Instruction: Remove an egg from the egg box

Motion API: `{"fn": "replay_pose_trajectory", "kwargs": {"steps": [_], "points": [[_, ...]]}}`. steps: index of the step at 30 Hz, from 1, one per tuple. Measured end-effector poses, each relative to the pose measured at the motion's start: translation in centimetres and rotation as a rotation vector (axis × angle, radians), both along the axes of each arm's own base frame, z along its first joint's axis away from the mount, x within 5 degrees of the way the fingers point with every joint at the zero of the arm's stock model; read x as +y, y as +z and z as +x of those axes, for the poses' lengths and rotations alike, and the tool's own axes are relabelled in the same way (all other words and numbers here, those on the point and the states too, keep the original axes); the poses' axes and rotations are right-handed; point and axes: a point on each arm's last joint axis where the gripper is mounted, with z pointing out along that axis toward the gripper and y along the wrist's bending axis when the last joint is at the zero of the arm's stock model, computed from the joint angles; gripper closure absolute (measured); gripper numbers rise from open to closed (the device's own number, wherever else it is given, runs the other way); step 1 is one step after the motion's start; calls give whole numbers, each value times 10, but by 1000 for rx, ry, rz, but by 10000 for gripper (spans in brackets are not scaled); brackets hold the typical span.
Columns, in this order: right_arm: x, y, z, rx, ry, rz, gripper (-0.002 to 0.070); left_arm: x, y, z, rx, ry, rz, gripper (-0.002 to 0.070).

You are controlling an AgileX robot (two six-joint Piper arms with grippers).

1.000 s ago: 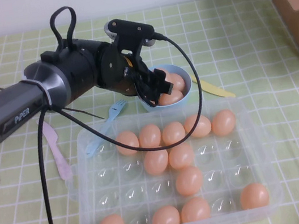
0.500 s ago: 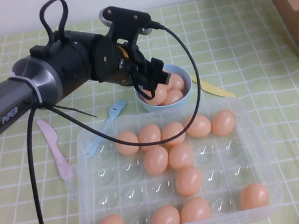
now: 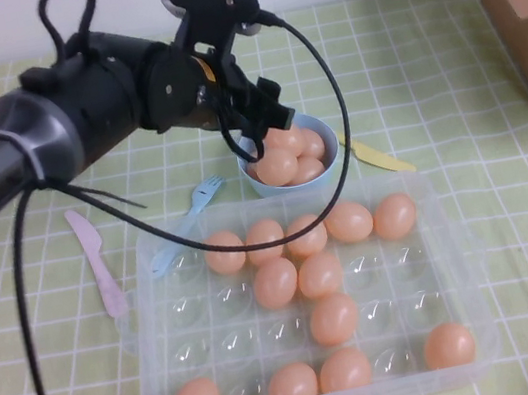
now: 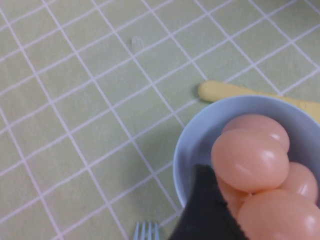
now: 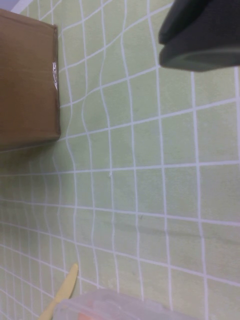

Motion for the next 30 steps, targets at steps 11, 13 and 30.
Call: {"fn": "replay_pose_trajectory", "kwargs": {"steps": [11, 13, 30], "points": [[0, 0, 0, 0, 0, 0, 694, 51, 12, -76, -192, -30, -82, 660], [0, 0, 0, 0, 0, 0, 694, 68, 14, -94, -244, -20, -110, 671], [0, 0, 0, 0, 0, 0, 694, 176, -39, -225, -294, 148, -138, 677]]}}
